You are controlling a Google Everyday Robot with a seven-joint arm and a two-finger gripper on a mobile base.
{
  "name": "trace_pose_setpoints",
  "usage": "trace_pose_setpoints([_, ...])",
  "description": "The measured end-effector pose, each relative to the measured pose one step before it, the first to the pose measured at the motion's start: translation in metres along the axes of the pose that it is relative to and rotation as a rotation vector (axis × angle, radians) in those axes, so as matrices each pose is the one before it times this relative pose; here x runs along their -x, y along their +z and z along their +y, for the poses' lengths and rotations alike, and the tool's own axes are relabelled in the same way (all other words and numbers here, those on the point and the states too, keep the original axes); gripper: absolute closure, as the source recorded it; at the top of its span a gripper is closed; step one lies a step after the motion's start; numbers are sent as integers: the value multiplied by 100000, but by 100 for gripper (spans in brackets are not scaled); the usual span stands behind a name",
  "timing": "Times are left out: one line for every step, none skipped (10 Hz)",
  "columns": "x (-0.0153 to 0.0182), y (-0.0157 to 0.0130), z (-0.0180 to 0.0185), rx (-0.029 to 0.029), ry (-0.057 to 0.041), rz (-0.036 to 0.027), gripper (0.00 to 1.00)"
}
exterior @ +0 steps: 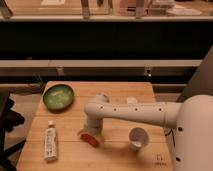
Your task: Place the pepper in the ceramic cup
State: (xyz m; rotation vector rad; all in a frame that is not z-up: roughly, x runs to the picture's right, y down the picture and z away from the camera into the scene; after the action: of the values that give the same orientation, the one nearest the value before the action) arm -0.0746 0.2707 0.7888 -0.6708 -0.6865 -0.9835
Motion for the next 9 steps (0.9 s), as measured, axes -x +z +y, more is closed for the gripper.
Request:
trace_pose_setpoints([-53,-58,-14,-163,-64,-47,20])
trace_pose_setpoints([-15,-8,-17,-89,-74,-97,20])
trace_pose_setpoints([-24,-10,-46,-148,-73,-161,20])
trace_pose_setpoints([-41,-8,-38,-163,9,-191,20])
trace_pose_setpoints([-69,4,-51,-242,29,-256,22])
trace_pose_setpoints([-80,-19,-53,-295,36,-235,29])
trace_pose_setpoints([-129,-14,11,-301,203,-210,39])
trace_pose_setpoints([-18,-24,0,-60,15,-28,44])
trace_pose_setpoints([35,0,-50,-40,-97,-62,47])
